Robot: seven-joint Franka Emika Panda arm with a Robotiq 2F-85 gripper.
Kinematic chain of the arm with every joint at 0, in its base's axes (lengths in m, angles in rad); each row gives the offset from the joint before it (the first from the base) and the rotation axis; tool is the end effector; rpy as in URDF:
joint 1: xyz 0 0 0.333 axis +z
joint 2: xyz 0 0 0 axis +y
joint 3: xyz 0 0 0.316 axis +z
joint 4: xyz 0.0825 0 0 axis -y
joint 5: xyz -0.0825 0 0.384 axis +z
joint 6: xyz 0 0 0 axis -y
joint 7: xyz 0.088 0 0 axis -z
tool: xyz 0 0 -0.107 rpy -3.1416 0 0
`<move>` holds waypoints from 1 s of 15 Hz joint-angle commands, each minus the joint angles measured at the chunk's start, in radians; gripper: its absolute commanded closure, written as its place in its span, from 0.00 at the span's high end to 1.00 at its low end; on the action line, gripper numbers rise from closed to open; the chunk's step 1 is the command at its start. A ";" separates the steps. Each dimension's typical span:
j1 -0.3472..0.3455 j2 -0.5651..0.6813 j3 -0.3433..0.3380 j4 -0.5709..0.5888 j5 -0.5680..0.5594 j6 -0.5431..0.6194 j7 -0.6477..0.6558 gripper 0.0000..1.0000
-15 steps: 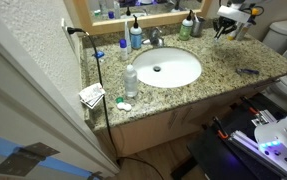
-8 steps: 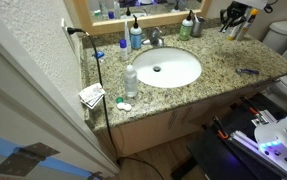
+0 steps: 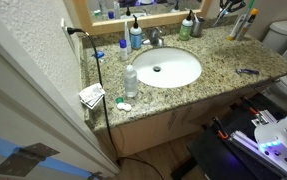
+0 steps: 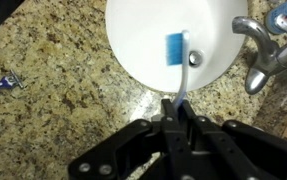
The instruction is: Put the toothbrush in the silver cup
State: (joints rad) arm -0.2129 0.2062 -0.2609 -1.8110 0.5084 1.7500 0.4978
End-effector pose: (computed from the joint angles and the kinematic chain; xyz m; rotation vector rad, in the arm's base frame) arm 0.5468 -0.2226 0.4194 -2.2717 1.4423 0.3519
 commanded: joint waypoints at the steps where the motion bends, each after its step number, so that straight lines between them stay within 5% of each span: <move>1: -0.017 0.014 0.010 0.020 0.002 -0.010 0.001 0.03; 11: -0.139 0.233 0.003 0.293 0.439 -0.105 0.272 0.03; 12: -0.110 0.183 -0.001 0.235 0.376 -0.068 0.225 0.11; 15: -0.125 0.226 -0.001 0.263 0.422 -0.052 0.252 0.03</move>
State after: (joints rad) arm -0.3401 0.4237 -0.2637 -1.5519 0.9268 1.6847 0.7451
